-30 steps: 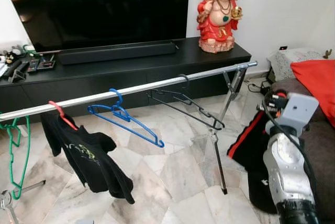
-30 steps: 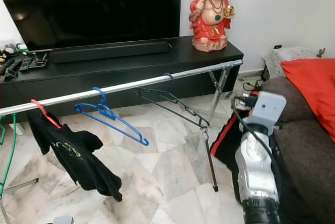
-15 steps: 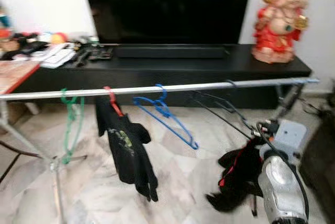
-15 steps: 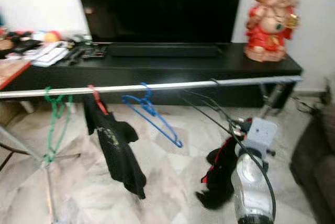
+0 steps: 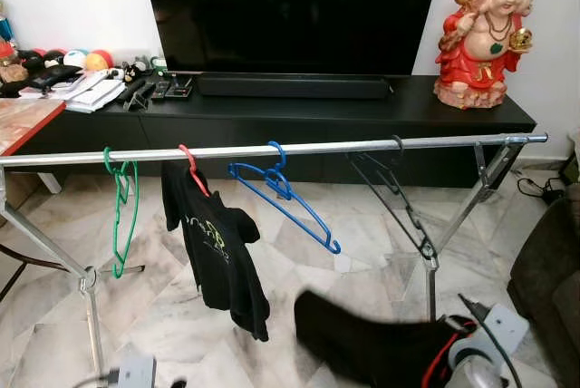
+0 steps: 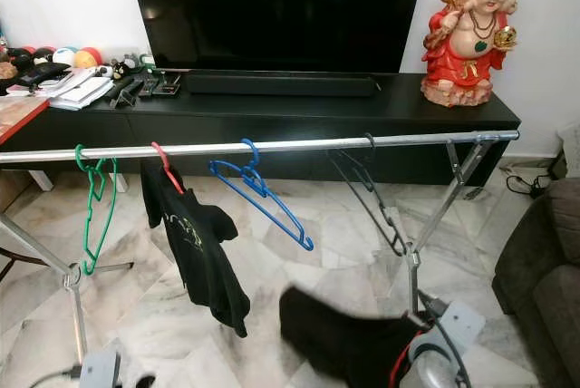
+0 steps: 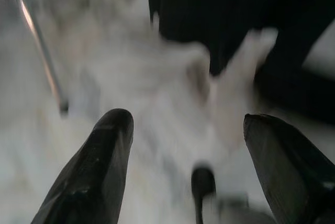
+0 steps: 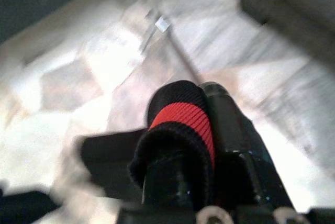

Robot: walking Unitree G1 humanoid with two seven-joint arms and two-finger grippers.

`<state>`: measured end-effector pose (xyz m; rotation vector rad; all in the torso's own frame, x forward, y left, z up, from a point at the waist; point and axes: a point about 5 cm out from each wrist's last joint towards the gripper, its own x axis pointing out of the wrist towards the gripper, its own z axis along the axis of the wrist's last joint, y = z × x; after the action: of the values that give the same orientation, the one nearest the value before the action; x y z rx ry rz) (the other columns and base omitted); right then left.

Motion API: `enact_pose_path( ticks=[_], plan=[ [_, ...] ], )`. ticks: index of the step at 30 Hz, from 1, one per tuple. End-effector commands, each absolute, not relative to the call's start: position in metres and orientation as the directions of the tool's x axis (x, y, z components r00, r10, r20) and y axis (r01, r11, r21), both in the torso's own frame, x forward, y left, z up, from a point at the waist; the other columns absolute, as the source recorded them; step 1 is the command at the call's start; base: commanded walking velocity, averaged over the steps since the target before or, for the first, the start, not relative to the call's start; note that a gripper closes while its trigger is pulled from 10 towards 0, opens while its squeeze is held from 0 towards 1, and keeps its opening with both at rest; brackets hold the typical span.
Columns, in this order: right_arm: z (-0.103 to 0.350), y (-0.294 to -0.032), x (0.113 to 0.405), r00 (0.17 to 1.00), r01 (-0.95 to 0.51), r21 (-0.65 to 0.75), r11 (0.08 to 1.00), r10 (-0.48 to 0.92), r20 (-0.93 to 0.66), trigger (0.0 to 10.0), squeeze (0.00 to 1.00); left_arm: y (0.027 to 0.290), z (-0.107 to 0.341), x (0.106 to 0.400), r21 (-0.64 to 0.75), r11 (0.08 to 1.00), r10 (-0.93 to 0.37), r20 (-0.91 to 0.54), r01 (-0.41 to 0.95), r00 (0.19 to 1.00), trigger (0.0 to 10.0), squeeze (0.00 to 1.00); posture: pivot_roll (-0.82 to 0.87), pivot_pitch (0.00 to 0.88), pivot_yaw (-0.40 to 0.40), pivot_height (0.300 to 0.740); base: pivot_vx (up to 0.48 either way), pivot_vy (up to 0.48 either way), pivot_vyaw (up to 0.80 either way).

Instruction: Hang hanger

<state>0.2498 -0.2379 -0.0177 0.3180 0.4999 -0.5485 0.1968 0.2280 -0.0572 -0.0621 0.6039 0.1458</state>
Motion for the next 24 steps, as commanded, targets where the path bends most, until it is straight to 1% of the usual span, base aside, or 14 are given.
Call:
enact_pose_path(
  ticks=[1,2,3,4,5,6,7,8,10,12,15,18,22,24],
  plan=[
    [-0.019,-0.232,0.254,0.768,0.523,0.196,0.83,-0.359,-0.531,10.0,0.0,0.228,-0.047,0.208,-0.023,0.988,0.121,-0.501,-0.153,0.857,10.0,0.0,-0.03,0.038,0.016,0.74,0.0,0.0,0.0],
    [-0.019,-0.232,0.254,0.768,0.523,0.196,0.83,-0.359,-0.531,10.0,0.0,0.228,-0.047,0.208,-0.023,0.988,0.121,-0.501,-0.153,0.857,10.0,0.0,-0.03,0.038,0.016,0.74,0.0,0.0,0.0],
    [-0.022,-0.229,0.254,0.777,0.496,0.207,0.843,-0.325,-0.539,10.0,0.0,0.229,-0.039,0.216,-0.019,0.987,0.135,-0.442,-0.16,0.887,10.0,0.0,-0.02,0.035,0.016,0.74,0.0,0.0,0.0],
    [-0.023,-0.228,0.254,0.78,0.488,0.21,0.847,-0.314,-0.542,10.0,0.0,0.229,-0.035,0.218,-0.016,0.986,0.142,-0.42,-0.164,0.896,10.0,0.0,-0.02,0.036,0.014,0.74,0.0,0.0,0.0],
    [-0.025,-0.225,0.253,0.785,0.457,0.203,0.866,-0.285,-0.55,10.0,0.0,0.23,-0.025,0.225,-0.002,0.985,0.16,-0.356,-0.172,0.921,10.0,0.0,-0.02,0.033,0.011,0.74,0.0,0.0,0.0],
    [-0.025,-0.225,0.253,0.785,0.457,0.203,0.866,-0.285,-0.55,10.0,0.0,0.23,-0.025,0.225,-0.002,0.985,0.16,-0.356,-0.172,0.921,10.0,0.0,-0.02,0.033,0.011,0.74,0.0,0.0,0.0],
    [-0.026,-0.223,0.254,0.792,0.429,0.199,0.881,-0.262,-0.551,10.0,0.0,0.23,-0.014,0.229,-0.007,0.982,0.177,-0.29,-0.187,0.941,10.0,0.0,-0.02,0.031,0.011,0.74,0.0,0.0,0.0],
    [-0.026,-0.223,0.254,0.792,0.429,0.199,0.881,-0.262,-0.551,10.0,0.0,0.23,-0.014,0.229,-0.007,0.982,0.177,-0.29,-0.187,0.941,10.0,0.0,-0.02,0.031,0.011,0.74,0.0,0.0,0.0],
    [-0.022,-0.221,0.26,0.815,0.419,0.234,0.877,-0.249,-0.524,10.0,0.0,0.221,0.005,0.229,-0.009,0.989,0.147,-0.185,-0.151,0.972,10.0,0.0,-0.01,0.023,0.018,0.74,0.0,0.0,0.0],
    [-0.02,-0.221,0.262,0.822,0.417,0.246,0.875,-0.247,-0.513,10.0,0.0,0.221,0.01,0.228,-0.012,0.988,0.151,-0.162,-0.155,0.975,10.0,0.0,-0.01,0.018,0.018,0.74,0.0,0.0,0.0],
    [-0.016,-0.217,0.267,0.848,0.38,0.264,0.886,-0.22,-0.483,10.0,0.0,0.222,0.024,0.232,0.0,0.983,0.181,-0.091,-0.182,0.979,10.0,0.0,-0.01,0.008,0.018,0.74,0.0,0.0,0.0],
    [-0.014,-0.218,0.27,0.853,0.381,0.268,0.885,-0.224,-0.472,10.0,0.0,0.221,0.038,0.239,-0.006,0.981,0.194,-0.037,-0.194,0.98,10.0,0.0,-0.01,0.0,0.02,0.74,0.0,-0.446,0.0],
    [-0.009,-0.221,0.274,0.861,0.392,0.273,0.878,-0.246,-0.446,10.0,0.0,0.214,0.056,0.25,0.009,0.987,0.163,0.018,-0.163,0.986,10.0,0.0,-0.02,0.0,0.026,0.74,0.0,-0.465,0.0],
    [-0.006,-0.222,0.277,0.867,0.39,0.283,0.876,-0.246,-0.434,10.0,0.0,0.21,0.066,0.256,-0.005,0.988,0.154,0.037,-0.154,0.987,10.0,0.0,-0.02,0.0,0.029,0.74,0.0,-0.465,0.0]
  ],
)
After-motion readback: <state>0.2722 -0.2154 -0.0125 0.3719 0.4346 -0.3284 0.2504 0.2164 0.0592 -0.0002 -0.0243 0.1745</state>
